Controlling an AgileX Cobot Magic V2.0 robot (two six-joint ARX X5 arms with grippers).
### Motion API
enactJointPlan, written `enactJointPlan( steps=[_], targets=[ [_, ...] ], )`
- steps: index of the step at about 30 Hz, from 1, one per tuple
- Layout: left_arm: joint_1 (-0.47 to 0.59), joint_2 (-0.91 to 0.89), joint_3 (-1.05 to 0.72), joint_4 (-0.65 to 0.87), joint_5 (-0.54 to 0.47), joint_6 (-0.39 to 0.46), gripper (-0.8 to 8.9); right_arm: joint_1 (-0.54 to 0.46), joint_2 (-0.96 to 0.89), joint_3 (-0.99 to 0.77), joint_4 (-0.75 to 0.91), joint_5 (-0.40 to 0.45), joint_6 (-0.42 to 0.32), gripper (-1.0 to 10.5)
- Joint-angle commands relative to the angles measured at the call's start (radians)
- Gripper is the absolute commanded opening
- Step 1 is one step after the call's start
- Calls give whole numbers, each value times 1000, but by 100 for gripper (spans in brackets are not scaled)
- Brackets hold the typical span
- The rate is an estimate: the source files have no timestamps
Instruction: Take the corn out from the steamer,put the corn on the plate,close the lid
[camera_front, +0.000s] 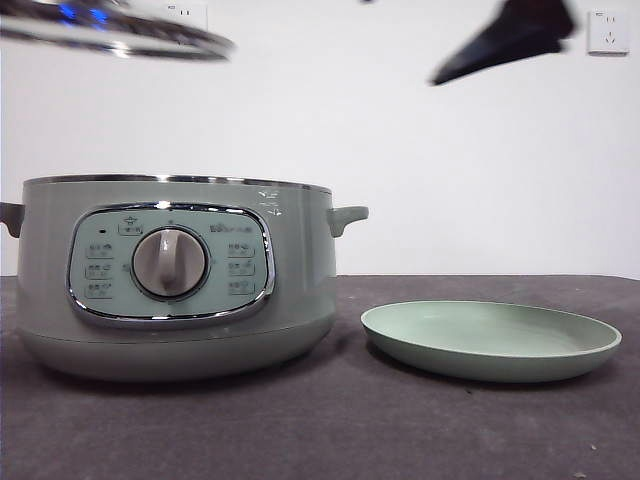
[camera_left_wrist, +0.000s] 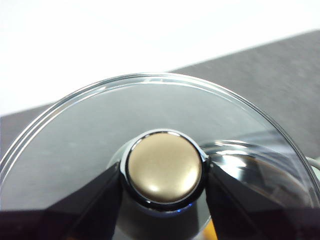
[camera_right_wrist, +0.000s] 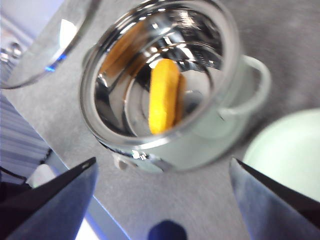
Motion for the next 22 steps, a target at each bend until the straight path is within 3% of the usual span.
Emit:
enactJointPlan(
  steps=[1,7,15,22],
  targets=[
    [0,-81,12,21,-56,18,-9,65,108,96,0,32,-45,437],
    [0,-196,12,-58,-124,17,-9,164,360,359,-109,151,-132,432],
    [0,-285,12,-127,-128,17,-9,243,666,672,-253,290,-221,432],
    [0,-291,12,-163,-126,11,-9,275,840,773,-249,318,-252,400]
  ],
)
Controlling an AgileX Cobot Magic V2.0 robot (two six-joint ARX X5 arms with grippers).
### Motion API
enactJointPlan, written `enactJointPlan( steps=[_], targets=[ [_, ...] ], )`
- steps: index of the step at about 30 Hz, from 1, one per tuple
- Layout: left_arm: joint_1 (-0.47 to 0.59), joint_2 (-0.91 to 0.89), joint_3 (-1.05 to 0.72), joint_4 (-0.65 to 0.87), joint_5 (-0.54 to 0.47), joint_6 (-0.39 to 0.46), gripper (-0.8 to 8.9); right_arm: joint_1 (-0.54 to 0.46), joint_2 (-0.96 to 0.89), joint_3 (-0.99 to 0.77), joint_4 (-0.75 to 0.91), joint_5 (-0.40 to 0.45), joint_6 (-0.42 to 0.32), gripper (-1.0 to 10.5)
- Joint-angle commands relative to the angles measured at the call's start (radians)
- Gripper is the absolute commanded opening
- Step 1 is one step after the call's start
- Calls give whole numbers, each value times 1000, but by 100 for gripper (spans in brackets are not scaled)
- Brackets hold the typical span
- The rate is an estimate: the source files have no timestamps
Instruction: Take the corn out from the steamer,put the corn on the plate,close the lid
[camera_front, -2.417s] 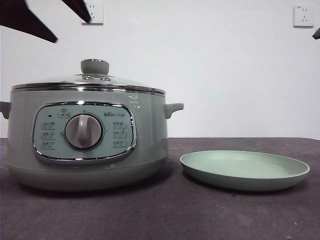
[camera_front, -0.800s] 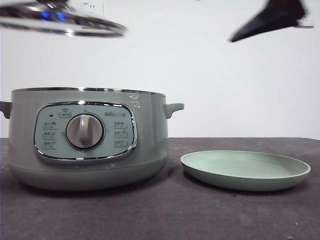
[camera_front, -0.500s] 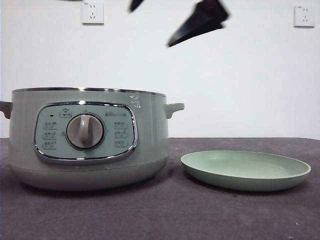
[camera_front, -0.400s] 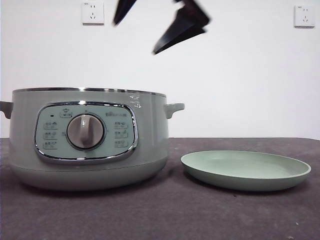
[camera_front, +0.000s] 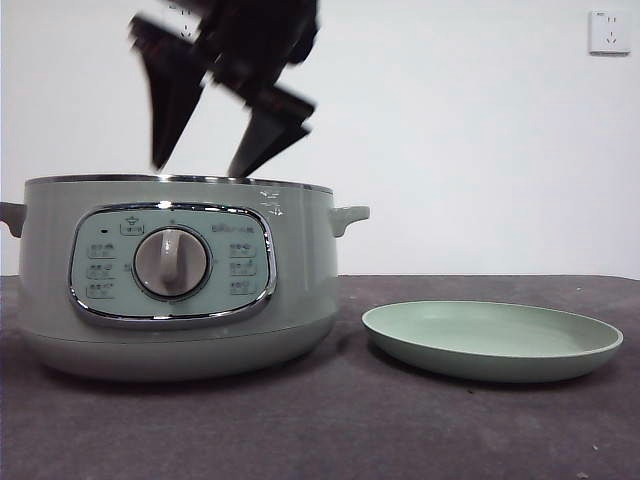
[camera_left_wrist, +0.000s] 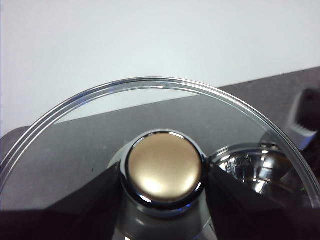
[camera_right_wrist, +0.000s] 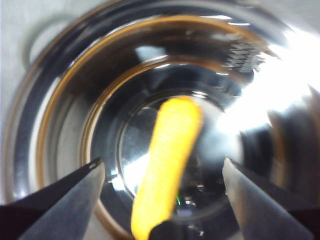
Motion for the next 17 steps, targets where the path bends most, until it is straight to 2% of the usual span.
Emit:
enactJointPlan(
  steps=[1,6,8,15,17],
  targets=[
    [0,-10,12,32,-4,1,-9,5,53,2,8,6,-18,400],
    [0,-10,12,20,-3,1,-9,5,113,2,13,52,-24,375],
    [0,-10,12,18,-3,0,-9,5,127,2,18,51,-29,340],
    [0,-10,12,15,-3,0,-9,5,164,2,17,47,-29,327],
    [0,-10,12,14,-2,0,-9,6,165,2,18,47,-29,218]
  ],
)
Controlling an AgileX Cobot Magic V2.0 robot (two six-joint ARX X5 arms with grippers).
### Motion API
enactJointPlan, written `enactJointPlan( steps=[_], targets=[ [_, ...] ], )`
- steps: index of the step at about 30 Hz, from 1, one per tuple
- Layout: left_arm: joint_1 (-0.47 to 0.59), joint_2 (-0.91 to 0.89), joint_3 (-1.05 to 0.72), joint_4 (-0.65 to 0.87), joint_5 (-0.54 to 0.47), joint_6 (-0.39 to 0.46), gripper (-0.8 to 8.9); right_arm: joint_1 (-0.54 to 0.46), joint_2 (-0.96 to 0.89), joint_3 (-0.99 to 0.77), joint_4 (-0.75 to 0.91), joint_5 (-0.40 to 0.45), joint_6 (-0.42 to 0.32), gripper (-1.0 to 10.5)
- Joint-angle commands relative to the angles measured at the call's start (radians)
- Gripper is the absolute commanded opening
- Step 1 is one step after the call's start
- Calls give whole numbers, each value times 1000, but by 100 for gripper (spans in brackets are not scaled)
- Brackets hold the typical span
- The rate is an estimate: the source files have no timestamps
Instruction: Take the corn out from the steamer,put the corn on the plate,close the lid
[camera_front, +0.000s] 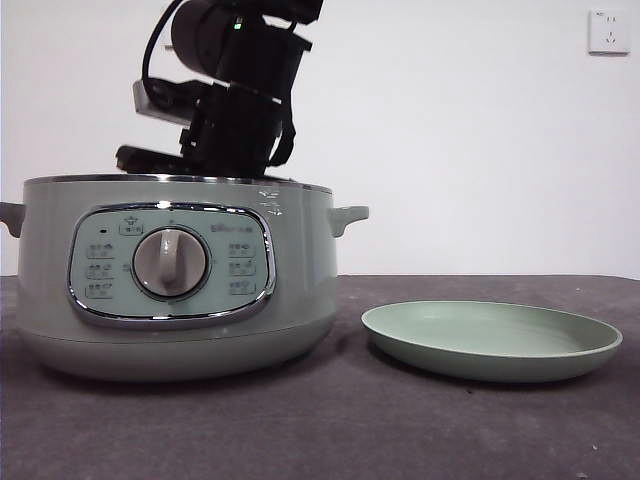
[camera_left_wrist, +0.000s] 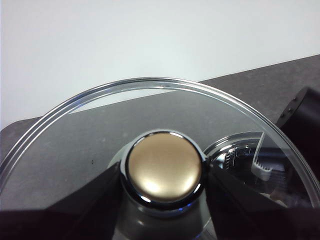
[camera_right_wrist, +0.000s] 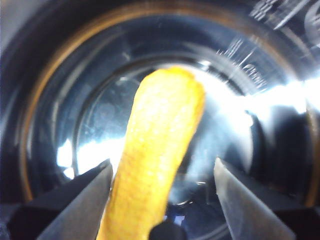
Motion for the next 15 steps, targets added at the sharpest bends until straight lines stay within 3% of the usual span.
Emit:
enactJointPlan(
  steps=[1,4,15],
  targets=[
    [0,-11,12,40,-6,0,-9,7,17,1,6,-1,-8,132],
    [0,-11,12,29,-6,0,-9,14,17,2,6,-1,-7,-14],
    [-1,45,12,50,3,0,-9,-6,-207,47,-124,7,5,-12]
  ],
)
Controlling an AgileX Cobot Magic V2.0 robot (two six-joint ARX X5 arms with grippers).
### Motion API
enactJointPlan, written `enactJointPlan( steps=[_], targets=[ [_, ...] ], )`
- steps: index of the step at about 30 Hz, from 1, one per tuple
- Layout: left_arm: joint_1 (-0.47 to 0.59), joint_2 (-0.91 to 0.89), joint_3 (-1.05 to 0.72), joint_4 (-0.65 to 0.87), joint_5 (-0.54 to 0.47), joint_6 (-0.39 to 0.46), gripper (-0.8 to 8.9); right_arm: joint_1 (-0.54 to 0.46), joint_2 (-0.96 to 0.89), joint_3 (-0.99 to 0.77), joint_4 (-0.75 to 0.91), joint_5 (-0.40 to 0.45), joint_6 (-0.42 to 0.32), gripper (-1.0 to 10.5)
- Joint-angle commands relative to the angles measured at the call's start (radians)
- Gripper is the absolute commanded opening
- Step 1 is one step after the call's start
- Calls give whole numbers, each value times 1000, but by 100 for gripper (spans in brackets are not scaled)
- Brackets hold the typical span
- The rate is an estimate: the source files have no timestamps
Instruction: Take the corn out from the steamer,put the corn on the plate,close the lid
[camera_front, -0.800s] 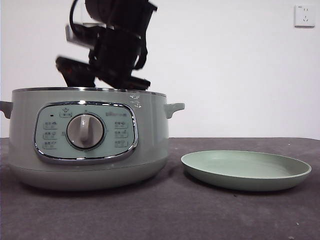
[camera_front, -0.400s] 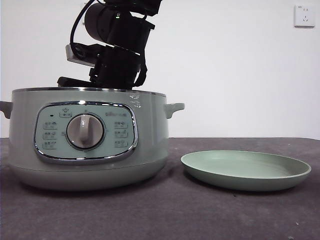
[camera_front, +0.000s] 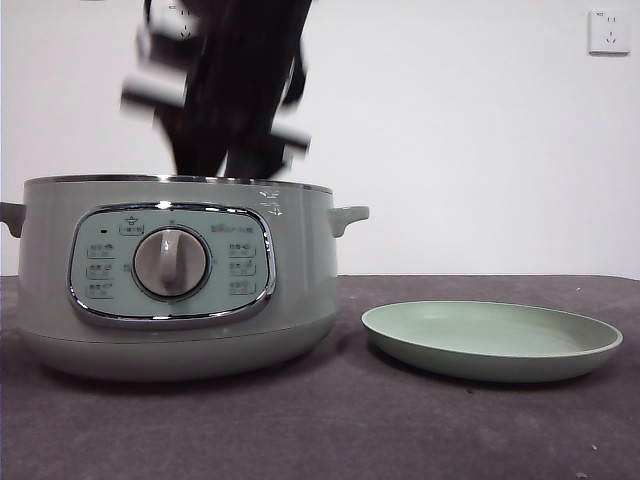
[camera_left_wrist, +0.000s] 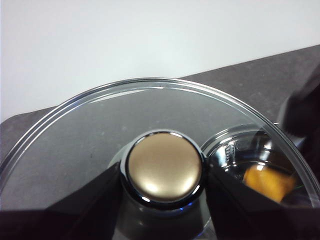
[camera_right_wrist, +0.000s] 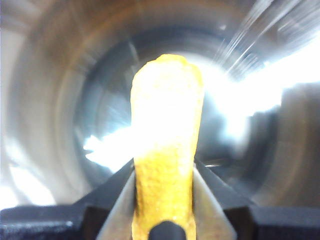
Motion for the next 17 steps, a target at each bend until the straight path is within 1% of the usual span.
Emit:
enactJointPlan(
  steps=[1,3,5,8,13,17],
  targets=[
    [-1,23,12,62,1,0,-9,-17,-111,17,-35,3,7,-12],
    [-1,52,12,71,15,0,-9,-38,-174,17,-87,3,7,-12],
    [-1,83,12,89,55,0,-9,-65,-237,17,-150,3,8,-12],
    [-1,124,12,125,101,0,-9,-109,-315,17,-243,3,38,-12],
    [-1,181,12,184,190,-6,-9,-189,-393,17,-402,3,57,-12],
    [-1,210,12,205,221,-7,-9,-243,-398,15,-409,3,76,-12]
  ],
)
